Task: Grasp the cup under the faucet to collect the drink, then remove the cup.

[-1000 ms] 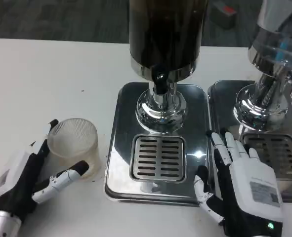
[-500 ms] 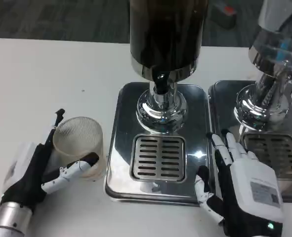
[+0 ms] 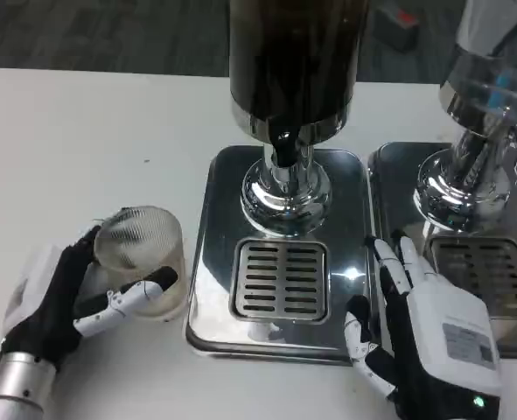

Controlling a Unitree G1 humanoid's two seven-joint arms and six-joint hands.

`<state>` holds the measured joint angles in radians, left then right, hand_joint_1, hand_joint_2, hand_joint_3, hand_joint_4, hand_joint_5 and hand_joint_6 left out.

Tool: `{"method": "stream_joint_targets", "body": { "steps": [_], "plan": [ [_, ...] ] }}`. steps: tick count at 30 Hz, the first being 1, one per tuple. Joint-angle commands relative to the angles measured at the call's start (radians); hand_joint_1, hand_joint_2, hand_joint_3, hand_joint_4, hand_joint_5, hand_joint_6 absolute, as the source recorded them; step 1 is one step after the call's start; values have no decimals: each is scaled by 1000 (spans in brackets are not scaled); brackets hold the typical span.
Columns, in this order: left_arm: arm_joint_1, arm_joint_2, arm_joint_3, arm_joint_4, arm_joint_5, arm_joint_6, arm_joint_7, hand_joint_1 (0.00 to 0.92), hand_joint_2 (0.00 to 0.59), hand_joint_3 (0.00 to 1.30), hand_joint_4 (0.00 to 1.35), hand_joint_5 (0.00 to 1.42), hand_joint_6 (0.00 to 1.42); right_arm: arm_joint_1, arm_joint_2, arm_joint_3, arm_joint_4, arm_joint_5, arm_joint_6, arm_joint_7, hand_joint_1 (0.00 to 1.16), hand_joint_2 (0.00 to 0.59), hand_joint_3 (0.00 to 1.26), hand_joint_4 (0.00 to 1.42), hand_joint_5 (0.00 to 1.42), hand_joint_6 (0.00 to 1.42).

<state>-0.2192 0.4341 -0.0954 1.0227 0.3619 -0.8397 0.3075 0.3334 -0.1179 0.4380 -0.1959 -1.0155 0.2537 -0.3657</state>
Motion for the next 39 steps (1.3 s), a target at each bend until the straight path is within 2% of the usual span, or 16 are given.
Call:
{"method": "stream_joint_targets", "body": {
  "steps": [1, 10, 27, 39],
  "plan": [
    [9, 1, -9, 14, 13, -6, 13, 366, 101, 439, 533, 794, 829, 5, 9, -4, -6, 10, 2, -13, 439, 581, 124, 30, 110, 164],
    [16, 4, 1, 1, 18, -26, 70, 369, 105, 457, 544, 789, 789, 3, 10, -5, -4, 14, 0, -13, 437, 577, 124, 32, 117, 180],
    [6, 11, 11, -42, 57, -68, 181, 390, 114, 514, 599, 831, 820, -2, 10, -8, 0, 16, -1, -18, 435, 577, 124, 32, 122, 187],
    [-28, 11, -15, -83, 127, -89, 219, 392, 110, 527, 611, 844, 824, -5, 13, -10, 3, 15, 3, -37, 434, 577, 124, 32, 119, 184]
  ]
}}
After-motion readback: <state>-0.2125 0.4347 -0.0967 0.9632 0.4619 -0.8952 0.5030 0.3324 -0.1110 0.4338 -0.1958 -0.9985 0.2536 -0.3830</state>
